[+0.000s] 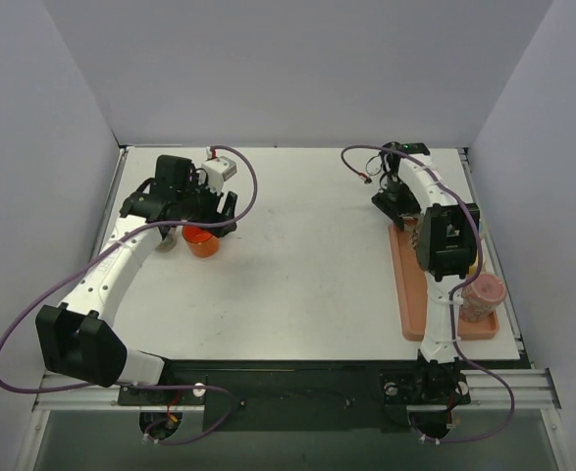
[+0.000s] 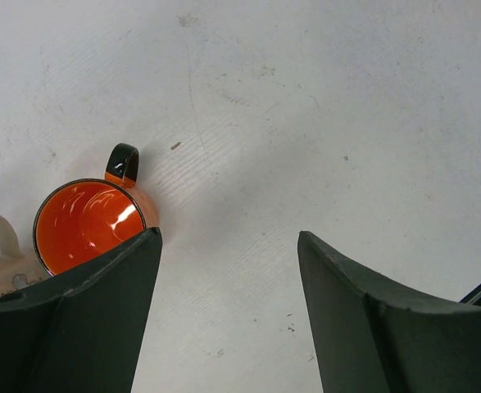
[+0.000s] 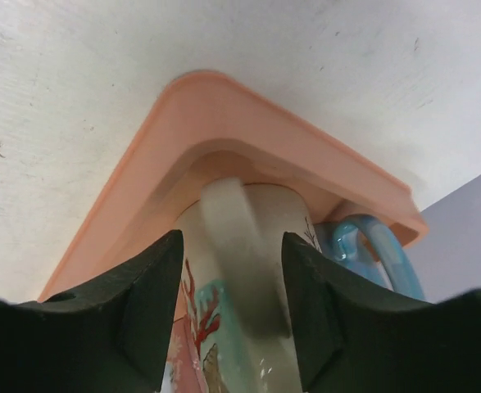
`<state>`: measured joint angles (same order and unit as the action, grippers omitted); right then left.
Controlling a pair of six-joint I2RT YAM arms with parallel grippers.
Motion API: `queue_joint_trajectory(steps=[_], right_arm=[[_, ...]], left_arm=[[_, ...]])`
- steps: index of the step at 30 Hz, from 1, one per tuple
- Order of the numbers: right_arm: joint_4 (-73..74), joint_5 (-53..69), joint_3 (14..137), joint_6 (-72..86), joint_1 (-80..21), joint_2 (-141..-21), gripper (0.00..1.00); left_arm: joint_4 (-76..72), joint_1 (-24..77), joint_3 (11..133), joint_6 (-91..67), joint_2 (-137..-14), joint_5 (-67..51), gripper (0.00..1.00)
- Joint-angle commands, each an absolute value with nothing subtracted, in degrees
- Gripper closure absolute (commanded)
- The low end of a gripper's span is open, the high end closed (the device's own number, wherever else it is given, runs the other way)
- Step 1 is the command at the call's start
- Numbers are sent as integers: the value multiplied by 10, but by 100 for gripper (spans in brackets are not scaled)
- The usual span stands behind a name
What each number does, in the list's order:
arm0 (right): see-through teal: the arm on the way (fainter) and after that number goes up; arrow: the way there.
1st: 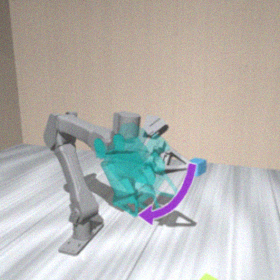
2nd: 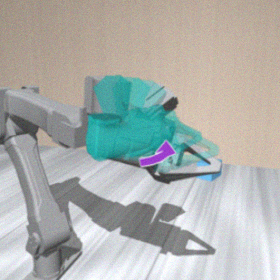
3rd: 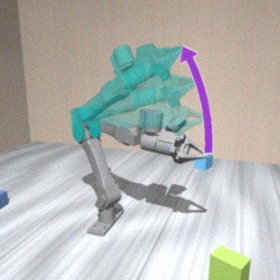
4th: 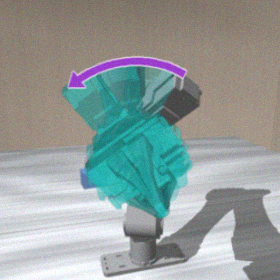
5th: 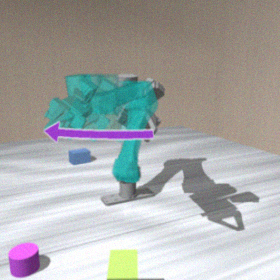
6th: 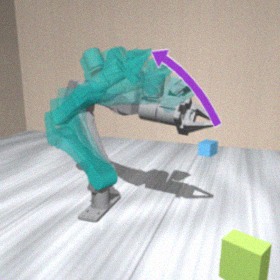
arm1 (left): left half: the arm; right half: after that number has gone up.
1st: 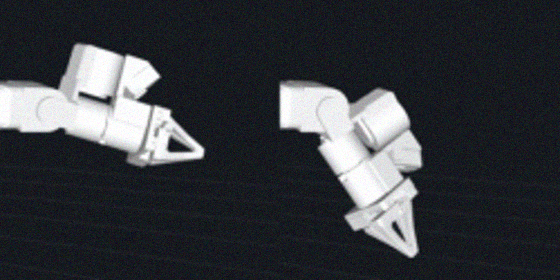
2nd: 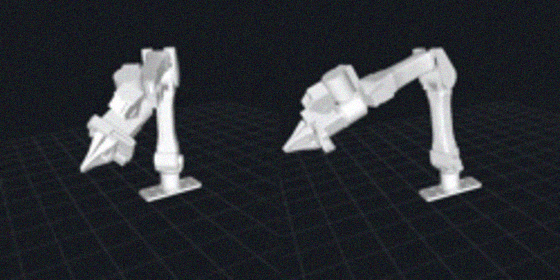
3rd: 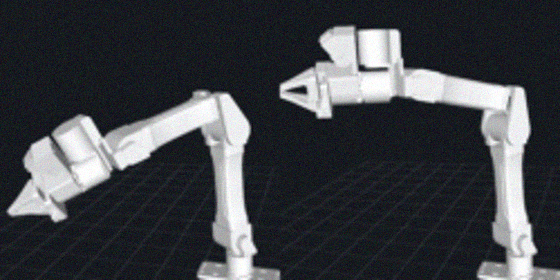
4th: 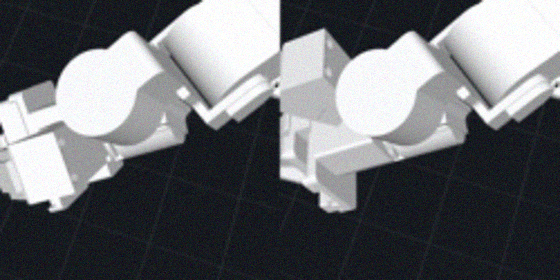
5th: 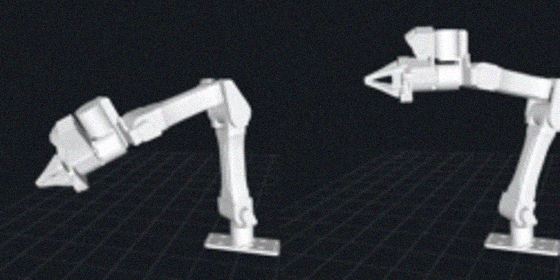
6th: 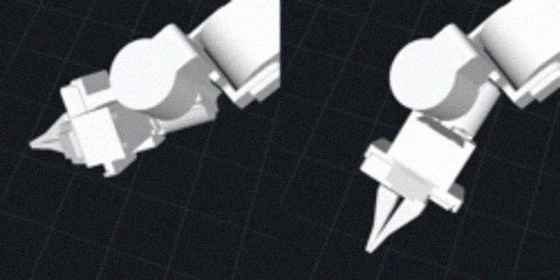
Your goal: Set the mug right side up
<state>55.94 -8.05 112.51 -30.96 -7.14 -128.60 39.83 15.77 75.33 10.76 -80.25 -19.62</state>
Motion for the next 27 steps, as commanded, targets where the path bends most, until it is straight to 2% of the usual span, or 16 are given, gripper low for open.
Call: queue_joint_trajectory(steps=[1, 4, 6, 8, 9, 16, 20, 27], right_arm=[[628, -78, 1138, -314, -61, -1286, 59], [630, -78, 1128, -320, -59, -1278, 65], [629, -78, 1127, -323, -59, -1276, 74], [633, -73, 1128, -325, -60, -1273, 87], [635, -69, 1129, -328, -61, -1267, 100], [619, -40, 1079, -317, -77, -1188, 100], [576, -54, 1026, -290, -83, -1108, 100], [476, -4, 891, -302, -75, -977, 100]], left_arm=[[371, 157, 754, 112, -779, -213, 23], [369, 157, 754, 111, -777, -213, 23], [369, 157, 753, 112, -775, -211, 23], [367, 158, 751, 114, -771, -210, 23], [367, 157, 750, 115, -770, -209, 23], [377, 157, 756, 116, -769, -223, 23], [383, 157, 761, 116, -765, -234, 23], [388, 157, 765, 117, -757, -248, 23]])
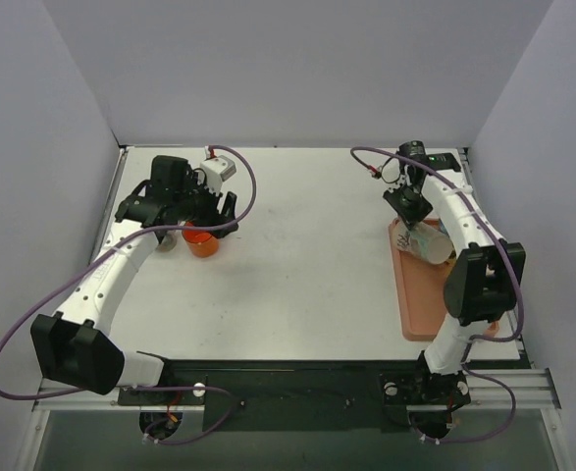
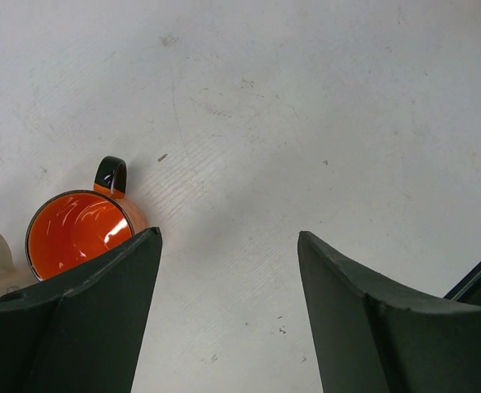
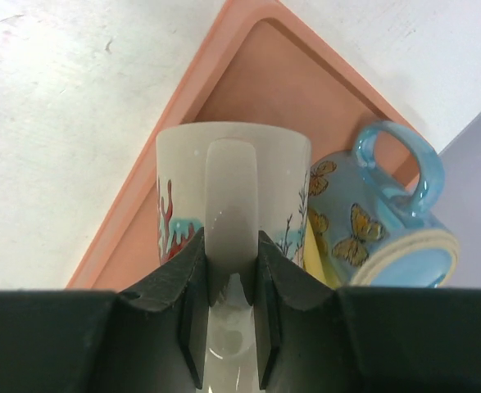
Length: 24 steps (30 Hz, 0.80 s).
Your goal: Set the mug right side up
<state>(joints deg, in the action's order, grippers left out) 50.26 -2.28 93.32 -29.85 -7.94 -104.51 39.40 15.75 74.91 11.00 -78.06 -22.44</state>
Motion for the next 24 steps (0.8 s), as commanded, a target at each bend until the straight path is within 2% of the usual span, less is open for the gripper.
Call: queue_joint_trajectory(steps=[1, 9, 18, 24], right_arm=[[475, -4, 883, -298, -72, -972, 100], [396, 28, 812, -275, -62, -878, 100], [273, 123, 740, -218, -81, -745, 100], [222, 142, 731, -172, -197, -698, 100]], left_arm=[[389, 157, 765, 117, -757, -248, 23], [393, 157, 765, 119, -752, -263, 23], [367, 157, 745, 129, -739, -452, 16], [307, 179, 744, 77, -737, -534, 13]])
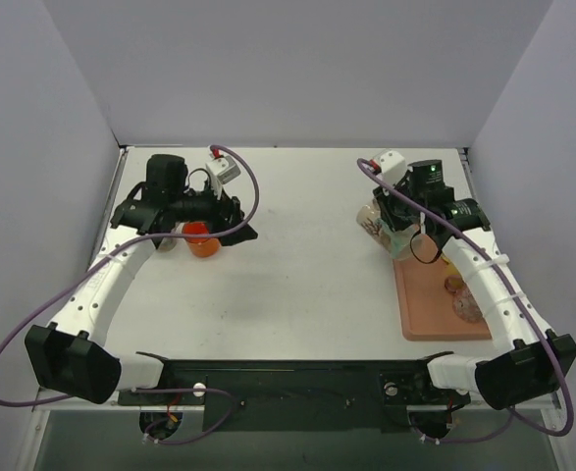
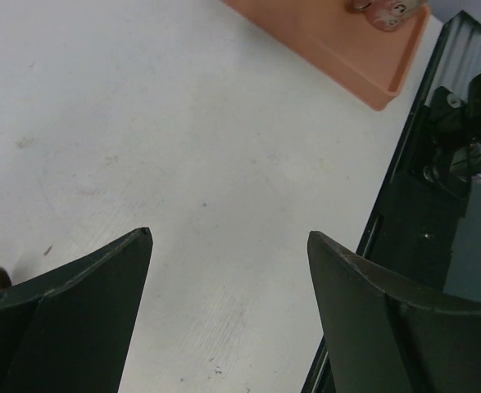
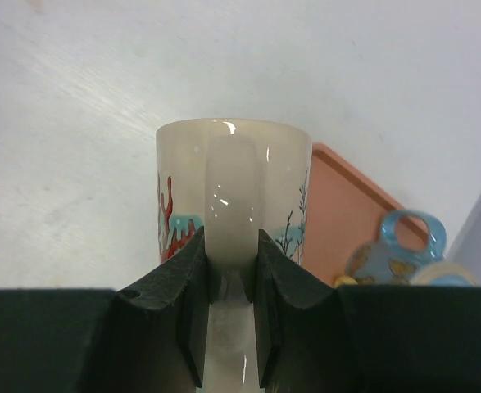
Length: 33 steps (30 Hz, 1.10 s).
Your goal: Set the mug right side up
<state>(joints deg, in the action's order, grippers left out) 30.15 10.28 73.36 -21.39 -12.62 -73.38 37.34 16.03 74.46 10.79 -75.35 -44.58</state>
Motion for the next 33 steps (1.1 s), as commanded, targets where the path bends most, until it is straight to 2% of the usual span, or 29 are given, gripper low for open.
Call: queue_joint_trajectory(steps=[1, 5, 10, 22, 24, 26, 28, 30, 33], right_arm=[[198, 169, 730, -163, -217, -694, 100], [77, 259, 701, -68, -254, -678, 100], [-26, 295, 690, -4, -324, -676, 100], [-74, 299, 715, 13, -396, -702, 100], [-90, 299, 712, 16, -397, -702, 100], [-99, 304, 715, 19, -396, -710, 100], [-103, 308, 718, 21, -397, -721, 100], [-114, 311, 709, 20, -395, -734, 100], [-125, 314, 696, 20, -389, -746, 100]], left_arm=[[303, 187, 745, 76, -739, -530, 12], [295, 214, 757, 74, -745, -520, 12], [286, 216, 754, 61, -751, -513, 11], [239, 221, 706, 64, -734, -531, 13], [252, 223, 704, 72, -739, -574, 22], [256, 223, 695, 69, -744, -633, 39], [246, 224, 687, 54, -748, -690, 61], [231, 223, 688, 18, -753, -708, 100], [258, 214, 700, 21, -754, -687, 100]])
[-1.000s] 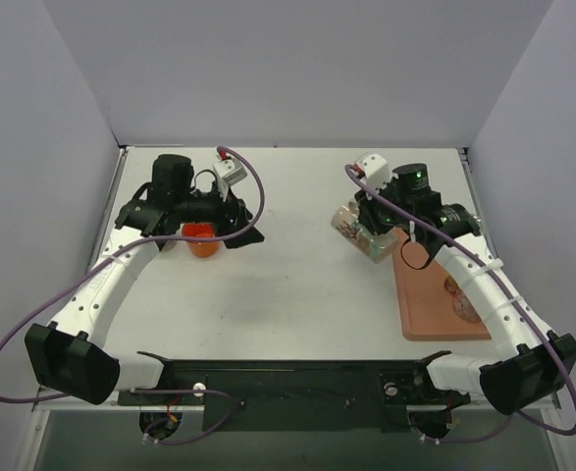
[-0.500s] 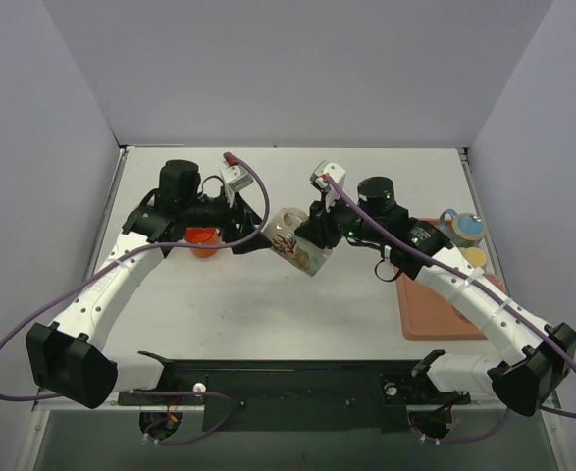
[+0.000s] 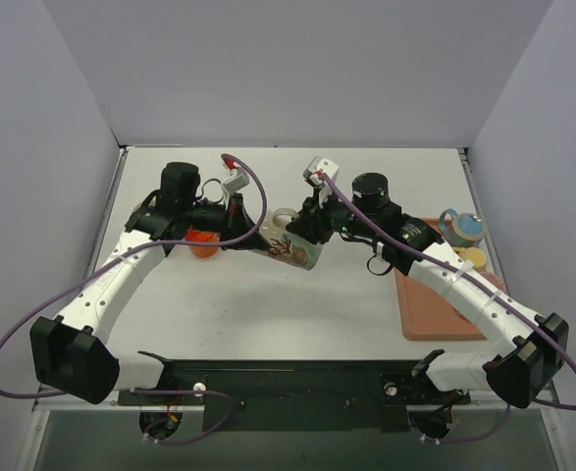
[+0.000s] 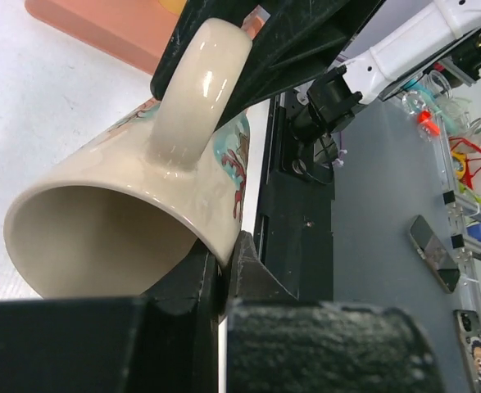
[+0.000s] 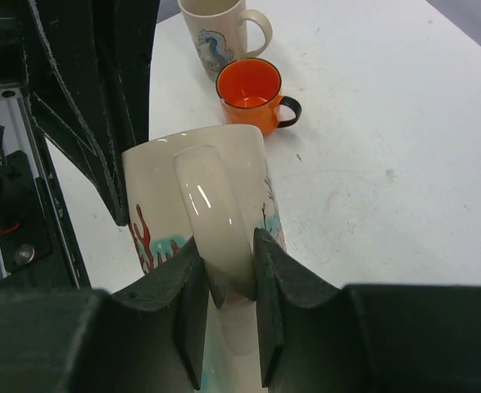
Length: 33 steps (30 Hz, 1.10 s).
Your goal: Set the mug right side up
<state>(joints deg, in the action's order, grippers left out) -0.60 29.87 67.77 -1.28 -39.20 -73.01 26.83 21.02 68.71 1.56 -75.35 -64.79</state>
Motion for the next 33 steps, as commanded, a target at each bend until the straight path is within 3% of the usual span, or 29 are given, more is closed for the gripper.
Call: queue_joint_trajectory(steps=[1, 2, 3, 5, 7, 14, 17, 23, 28, 33], right_arm=[[-115, 310, 699, 12, -390, -758, 100], [-86, 301, 707, 11, -389, -763, 91], [-72, 274, 712, 13, -388, -772, 65], [-27, 243, 714, 11, -388, -775, 31], [-13, 202, 704, 4, -389, -771, 8], [49, 119, 693, -11, -391, -756, 6], [53, 113, 679, -11, -392, -750, 5], [69, 78, 657, -25, -390, -733, 4], [77, 68, 643, -41, -388, -713, 3], [82, 55, 627, -53, -382, -697, 3]], left_arm=[[284, 208, 710, 24, -754, -642, 100], [313, 204, 719, 32, -754, -612, 100], [383, 200, 748, 63, -758, -524, 100], [464, 202, 779, 108, -759, -364, 100], [507, 198, 773, 138, -745, -237, 100], [635, 164, 703, 232, -672, 8, 100], [650, 133, 685, 281, -660, 60, 100], [624, 15, 665, 345, -713, 102, 100], [619, -57, 698, 358, -797, 18, 100], [611, -77, 711, 352, -850, 6, 100]])
